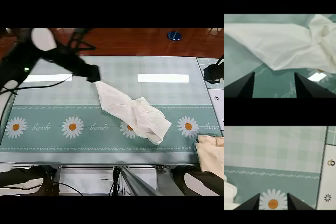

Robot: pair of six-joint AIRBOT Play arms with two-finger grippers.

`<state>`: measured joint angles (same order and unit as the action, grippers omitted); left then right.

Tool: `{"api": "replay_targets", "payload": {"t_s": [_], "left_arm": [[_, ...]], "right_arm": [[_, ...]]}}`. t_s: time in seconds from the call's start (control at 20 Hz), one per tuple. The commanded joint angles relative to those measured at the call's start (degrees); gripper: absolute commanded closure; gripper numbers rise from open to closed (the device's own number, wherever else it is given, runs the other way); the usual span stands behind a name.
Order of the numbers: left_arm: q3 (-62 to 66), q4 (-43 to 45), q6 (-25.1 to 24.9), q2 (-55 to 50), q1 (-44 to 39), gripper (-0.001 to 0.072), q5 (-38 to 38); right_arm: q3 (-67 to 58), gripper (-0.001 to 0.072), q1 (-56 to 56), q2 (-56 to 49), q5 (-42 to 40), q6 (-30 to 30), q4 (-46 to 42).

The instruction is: Fold the shirts.

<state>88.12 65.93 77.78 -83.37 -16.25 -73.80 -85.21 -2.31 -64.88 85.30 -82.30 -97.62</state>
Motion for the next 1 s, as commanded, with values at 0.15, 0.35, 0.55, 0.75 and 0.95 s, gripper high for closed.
{"api": "replay_targets", "payload": {"t_s": [0.15, 0.35, 0.55, 0.75, 0.95], "left_arm": [[-23.5, -22.4, -9.9, -1.9, 21.4, 0.0087, 1.1], [-25.5, -30.5, -13.2, -8.3, 20.4, -0.0013, 3.2], [-25.4, -36.1, -14.3, -13.4, 16.7, -0.0013, 7.2], [-22.8, -36.0, -14.3, -14.6, 11.8, -0.0013, 10.3], [-18.2, -34.6, -10.5, -17.0, 6.8, -0.0013, 10.3]], "right_arm": [[1.4, 0.0228, -0.1, -0.6, -1.4, 0.7, 1.9], [3.3, 0.0219, -0.1, -3.6, -1.3, 1.4, 3.1], [3.6, 0.0219, -0.1, -6.8, -1.6, 1.6, 3.1], [3.6, 0.022, -0.1, -8.3, -3.0, 1.6, 3.2], [3.6, 0.0222, -0.1, -8.3, -3.6, 1.6, 3.3]]}}
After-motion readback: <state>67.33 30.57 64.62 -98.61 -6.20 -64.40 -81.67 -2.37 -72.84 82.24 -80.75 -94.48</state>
